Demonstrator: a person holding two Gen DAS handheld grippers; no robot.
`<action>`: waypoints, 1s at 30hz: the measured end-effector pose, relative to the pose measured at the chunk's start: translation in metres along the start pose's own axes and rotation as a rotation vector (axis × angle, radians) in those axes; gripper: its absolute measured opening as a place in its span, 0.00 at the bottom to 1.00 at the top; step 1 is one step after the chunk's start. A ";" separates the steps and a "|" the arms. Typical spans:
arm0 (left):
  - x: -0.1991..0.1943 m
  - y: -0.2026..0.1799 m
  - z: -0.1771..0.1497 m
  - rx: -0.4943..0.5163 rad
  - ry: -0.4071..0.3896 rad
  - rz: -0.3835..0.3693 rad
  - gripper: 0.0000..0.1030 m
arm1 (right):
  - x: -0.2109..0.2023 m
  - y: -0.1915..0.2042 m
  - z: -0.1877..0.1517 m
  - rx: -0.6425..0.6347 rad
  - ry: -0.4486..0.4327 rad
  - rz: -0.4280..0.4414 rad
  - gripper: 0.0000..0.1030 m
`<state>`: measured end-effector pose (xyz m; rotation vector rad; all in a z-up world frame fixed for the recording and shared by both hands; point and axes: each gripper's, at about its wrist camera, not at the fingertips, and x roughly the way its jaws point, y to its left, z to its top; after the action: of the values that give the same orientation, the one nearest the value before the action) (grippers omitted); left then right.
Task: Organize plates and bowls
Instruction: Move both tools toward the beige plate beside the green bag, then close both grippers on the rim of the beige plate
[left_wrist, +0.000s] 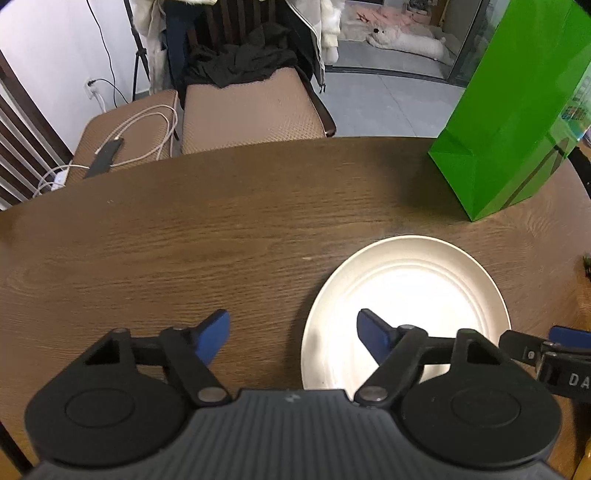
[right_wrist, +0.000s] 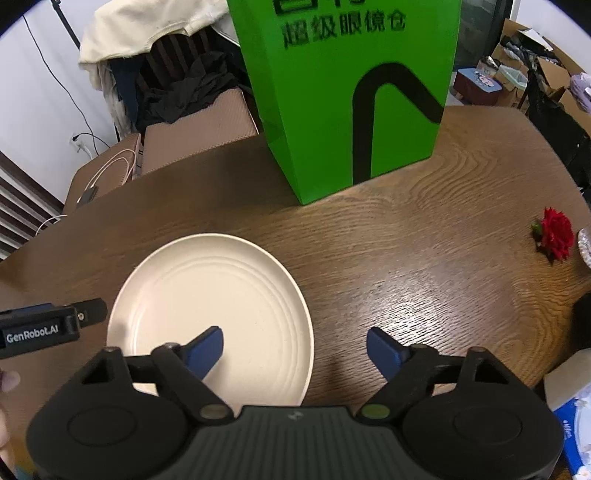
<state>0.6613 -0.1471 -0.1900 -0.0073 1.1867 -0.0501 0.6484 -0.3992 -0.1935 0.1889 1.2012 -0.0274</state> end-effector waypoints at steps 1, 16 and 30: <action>0.003 0.000 0.000 -0.002 0.005 -0.002 0.71 | 0.003 -0.002 -0.001 0.005 0.003 0.004 0.72; 0.028 0.001 -0.007 0.017 0.077 -0.038 0.38 | 0.036 -0.008 -0.008 0.018 0.046 0.012 0.20; 0.035 -0.001 -0.009 0.045 0.066 -0.074 0.08 | 0.048 -0.008 -0.007 0.016 0.038 0.007 0.08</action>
<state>0.6663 -0.1495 -0.2258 -0.0099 1.2511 -0.1436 0.6582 -0.4017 -0.2413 0.2089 1.2388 -0.0276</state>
